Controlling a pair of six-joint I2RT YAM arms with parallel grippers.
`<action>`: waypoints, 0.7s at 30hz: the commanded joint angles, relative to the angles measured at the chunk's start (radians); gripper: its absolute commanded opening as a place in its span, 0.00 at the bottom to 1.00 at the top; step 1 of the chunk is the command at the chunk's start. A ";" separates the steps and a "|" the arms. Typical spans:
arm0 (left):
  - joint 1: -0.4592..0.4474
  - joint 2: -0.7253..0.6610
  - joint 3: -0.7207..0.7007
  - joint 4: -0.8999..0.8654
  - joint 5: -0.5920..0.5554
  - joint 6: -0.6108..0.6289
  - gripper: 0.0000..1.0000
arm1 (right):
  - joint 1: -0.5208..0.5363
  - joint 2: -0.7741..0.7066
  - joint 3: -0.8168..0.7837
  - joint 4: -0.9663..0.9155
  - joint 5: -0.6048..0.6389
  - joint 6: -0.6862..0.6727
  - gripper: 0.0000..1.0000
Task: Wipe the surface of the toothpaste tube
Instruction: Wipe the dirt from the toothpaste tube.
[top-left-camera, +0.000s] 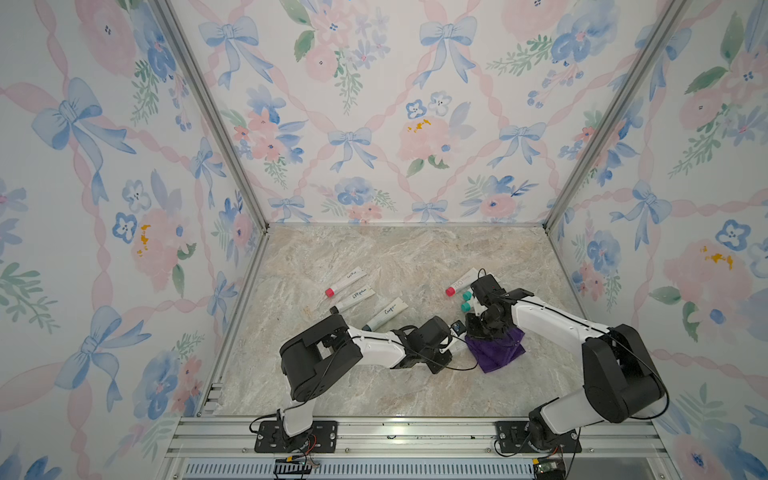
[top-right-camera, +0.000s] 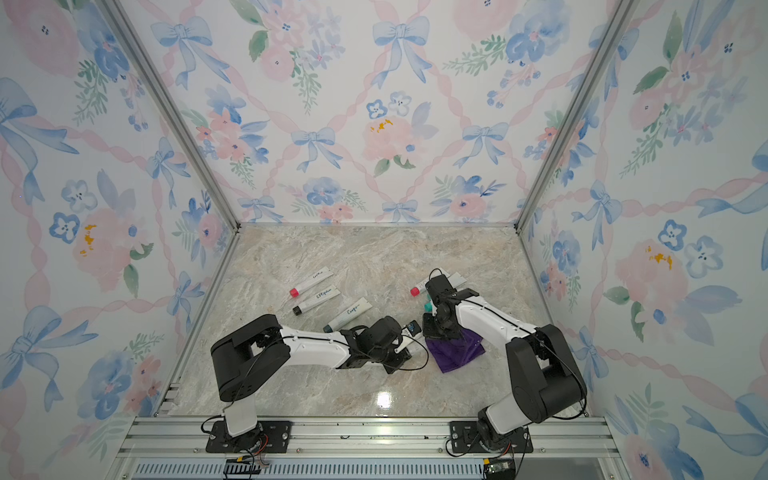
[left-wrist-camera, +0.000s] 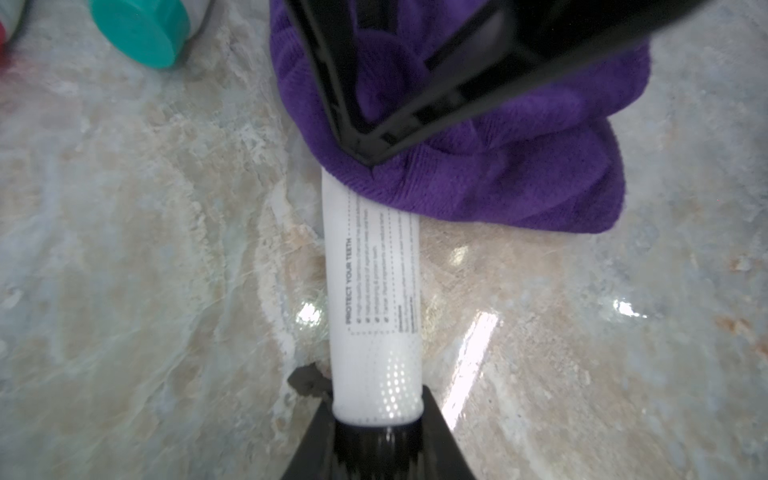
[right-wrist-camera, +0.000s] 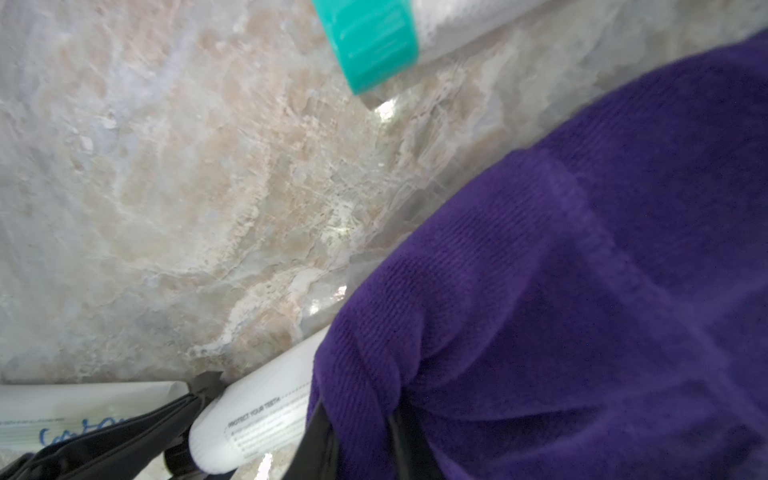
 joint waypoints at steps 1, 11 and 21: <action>-0.005 0.004 -0.012 -0.002 -0.017 0.005 0.22 | -0.025 0.021 -0.018 -0.047 -0.023 -0.009 0.20; -0.005 0.004 -0.013 -0.002 -0.014 0.007 0.22 | -0.086 0.186 0.098 -0.068 0.254 -0.013 0.20; -0.004 0.006 -0.013 -0.001 -0.013 0.006 0.22 | -0.046 0.151 0.023 0.015 -0.030 0.008 0.20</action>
